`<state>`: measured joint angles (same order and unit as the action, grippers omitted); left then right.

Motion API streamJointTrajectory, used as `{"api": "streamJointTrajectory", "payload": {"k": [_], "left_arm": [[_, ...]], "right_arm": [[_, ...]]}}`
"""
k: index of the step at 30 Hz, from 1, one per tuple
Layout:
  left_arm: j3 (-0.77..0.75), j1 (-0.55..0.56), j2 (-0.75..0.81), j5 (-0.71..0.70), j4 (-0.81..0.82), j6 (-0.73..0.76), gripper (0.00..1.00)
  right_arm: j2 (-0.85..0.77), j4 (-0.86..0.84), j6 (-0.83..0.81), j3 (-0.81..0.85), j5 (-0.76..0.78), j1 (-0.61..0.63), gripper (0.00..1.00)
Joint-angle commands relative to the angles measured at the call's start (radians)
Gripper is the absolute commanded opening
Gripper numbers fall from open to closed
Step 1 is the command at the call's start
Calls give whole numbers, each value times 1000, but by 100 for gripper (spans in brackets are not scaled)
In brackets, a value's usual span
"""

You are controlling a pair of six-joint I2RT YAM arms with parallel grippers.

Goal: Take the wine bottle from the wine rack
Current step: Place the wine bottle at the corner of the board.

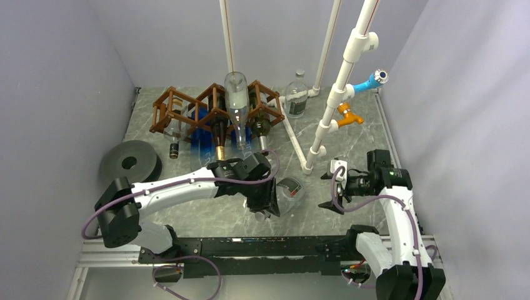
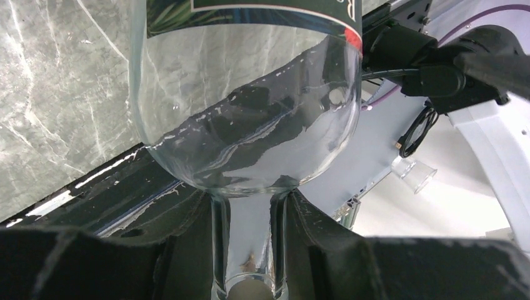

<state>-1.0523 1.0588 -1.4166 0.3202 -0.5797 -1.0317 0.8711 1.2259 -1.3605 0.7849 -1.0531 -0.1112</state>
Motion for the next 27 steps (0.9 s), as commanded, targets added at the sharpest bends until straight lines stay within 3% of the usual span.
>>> {"api": "streamJointTrajectory", "payload": {"k": [1, 10, 17, 25, 27], "left_arm": [[-84, 17, 20, 59, 193, -39, 0], [-111, 38, -10, 76, 170, -67, 0], [-156, 44, -64, 106, 156, -79, 0], [-201, 44, -98, 120, 124, -77, 0], [-203, 44, -103, 123, 120, -78, 5]], "right_arm": [[-9, 21, -193, -34, -125, 50, 100], [-17, -35, -310, -82, -158, 167, 99], [-7, -231, -166, -118, -120, 270, 99], [14, -430, -36, -195, 24, 416, 99], [18, -465, -14, -208, 49, 429, 99]]}}
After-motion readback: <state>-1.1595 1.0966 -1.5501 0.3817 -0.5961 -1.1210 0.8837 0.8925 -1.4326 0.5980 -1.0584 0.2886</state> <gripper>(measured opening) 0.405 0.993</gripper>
